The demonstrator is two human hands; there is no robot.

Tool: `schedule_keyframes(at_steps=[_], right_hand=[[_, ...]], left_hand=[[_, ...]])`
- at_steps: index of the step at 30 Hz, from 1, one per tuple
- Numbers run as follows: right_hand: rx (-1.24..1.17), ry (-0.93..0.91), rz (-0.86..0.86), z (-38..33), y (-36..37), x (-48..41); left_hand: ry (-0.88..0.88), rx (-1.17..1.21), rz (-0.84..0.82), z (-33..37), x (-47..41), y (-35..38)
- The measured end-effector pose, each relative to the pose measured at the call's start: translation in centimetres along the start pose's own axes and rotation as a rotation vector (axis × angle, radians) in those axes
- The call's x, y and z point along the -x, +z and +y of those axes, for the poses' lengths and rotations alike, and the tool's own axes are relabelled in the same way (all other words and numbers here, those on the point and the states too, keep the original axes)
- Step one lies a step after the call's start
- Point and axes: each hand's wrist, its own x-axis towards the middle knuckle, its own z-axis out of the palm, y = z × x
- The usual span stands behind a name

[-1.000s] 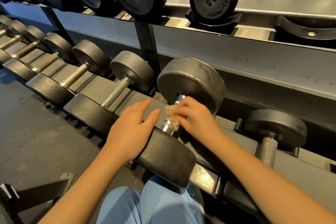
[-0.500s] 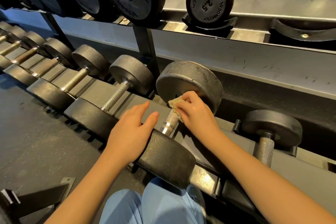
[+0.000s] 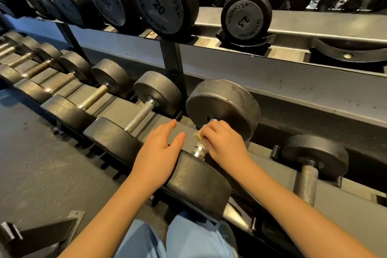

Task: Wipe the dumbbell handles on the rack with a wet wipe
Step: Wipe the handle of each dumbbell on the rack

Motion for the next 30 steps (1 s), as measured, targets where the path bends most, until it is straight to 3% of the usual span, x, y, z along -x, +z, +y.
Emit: schedule_keyframes(at_steps=[5, 10, 15, 22, 30], right_hand=[[-0.212, 0.113, -0.032, -1.1, -0.7, -1.9], [-0.313, 0.151, -0.085, -4.2, 0.8, -7.5], [-0.291, 0.152, -0.193, -6.1, 4.5, -12.1], [-0.089, 0.074, -0.283, -6.4, 10.2, -17.1], [-0.089, 0.092, -0.168, -6.3, 14.3, -16.1]], left_hand=[[-0.030, 0.003, 0.039, -3.6, -1.1, -2.6], [-0.062, -0.255, 0.106, -9.1, -4.2, -6.7], [0.006, -0.525, 0.014, -13.1, -7.3, -8.4], [-0.043, -0.399, -0.079, -14.7, -11.5, -9.3], [0.048, -0.451, -0.086, -15.7, -11.2, -9.1]])
